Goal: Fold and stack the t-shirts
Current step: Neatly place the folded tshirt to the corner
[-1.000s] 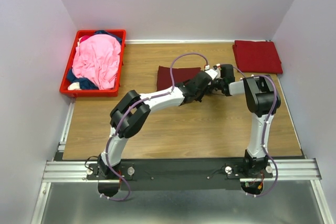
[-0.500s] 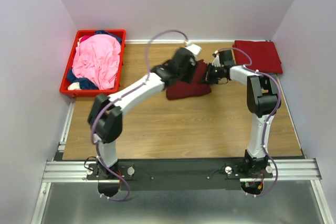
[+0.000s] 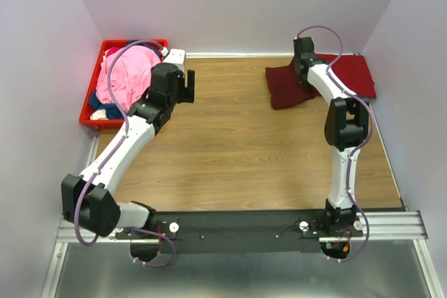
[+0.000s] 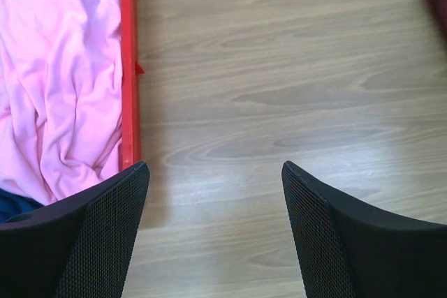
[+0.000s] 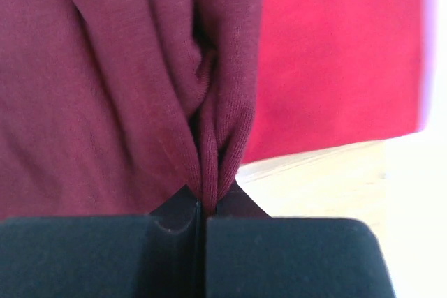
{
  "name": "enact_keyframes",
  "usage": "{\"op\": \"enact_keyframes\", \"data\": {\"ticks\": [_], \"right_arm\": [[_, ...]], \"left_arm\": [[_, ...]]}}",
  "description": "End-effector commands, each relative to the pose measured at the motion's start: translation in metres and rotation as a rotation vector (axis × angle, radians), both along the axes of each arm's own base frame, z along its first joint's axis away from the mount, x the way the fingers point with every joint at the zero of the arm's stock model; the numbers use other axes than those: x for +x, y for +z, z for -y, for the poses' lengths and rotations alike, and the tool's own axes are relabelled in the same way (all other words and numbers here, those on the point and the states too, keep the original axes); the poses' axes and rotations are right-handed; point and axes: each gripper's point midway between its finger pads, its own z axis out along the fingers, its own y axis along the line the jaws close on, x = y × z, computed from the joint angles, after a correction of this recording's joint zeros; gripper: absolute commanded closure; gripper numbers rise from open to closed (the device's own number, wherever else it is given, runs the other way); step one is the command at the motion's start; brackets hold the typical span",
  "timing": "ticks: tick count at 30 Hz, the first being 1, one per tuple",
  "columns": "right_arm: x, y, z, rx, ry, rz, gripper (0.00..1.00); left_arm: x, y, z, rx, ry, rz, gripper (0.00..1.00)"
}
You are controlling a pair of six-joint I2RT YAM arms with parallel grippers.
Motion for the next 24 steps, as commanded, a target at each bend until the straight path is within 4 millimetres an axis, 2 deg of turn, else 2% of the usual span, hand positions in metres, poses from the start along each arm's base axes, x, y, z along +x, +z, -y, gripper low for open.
{"op": "enact_keyframes", "data": {"ticks": [1, 5, 8, 14, 21, 23, 24], "right_arm": [[0.009, 0.025, 0.049, -0.27, -0.102, -0.005, 0.99], [0.024, 0.044, 0.075, -0.303, -0.142, 0.039, 0.99], [0.026, 0.057, 0.09, -0.298, -0.166, 0.07, 0.99], [0.033, 0.087, 0.106, -0.317, -0.15, 0.121, 0.99], [0.038, 0.109, 0.133, -0.301, -0.204, 0.194, 0.98], [0.041, 0.114, 0.133, -0.289, -0.211, 0.219, 0.98], [0.041, 0.117, 0.146, -0.284, -0.241, 0.234, 0.98]], "left_arm": [[0.009, -0.019, -0.001, 0.013, -0.006, -0.03, 0.15], [0.009, -0.021, 0.0, 0.006, -0.015, -0.031, 0.16], [0.009, -0.021, -0.001, 0.005, -0.015, -0.032, 0.16], [0.01, -0.025, 0.003, -0.004, -0.033, -0.041, 0.16], [0.011, -0.027, 0.006, -0.011, -0.043, -0.045, 0.16], [0.011, -0.029, 0.006, -0.01, -0.043, -0.049, 0.16], [0.012, -0.03, 0.005, -0.008, -0.042, -0.051, 0.16]]}}
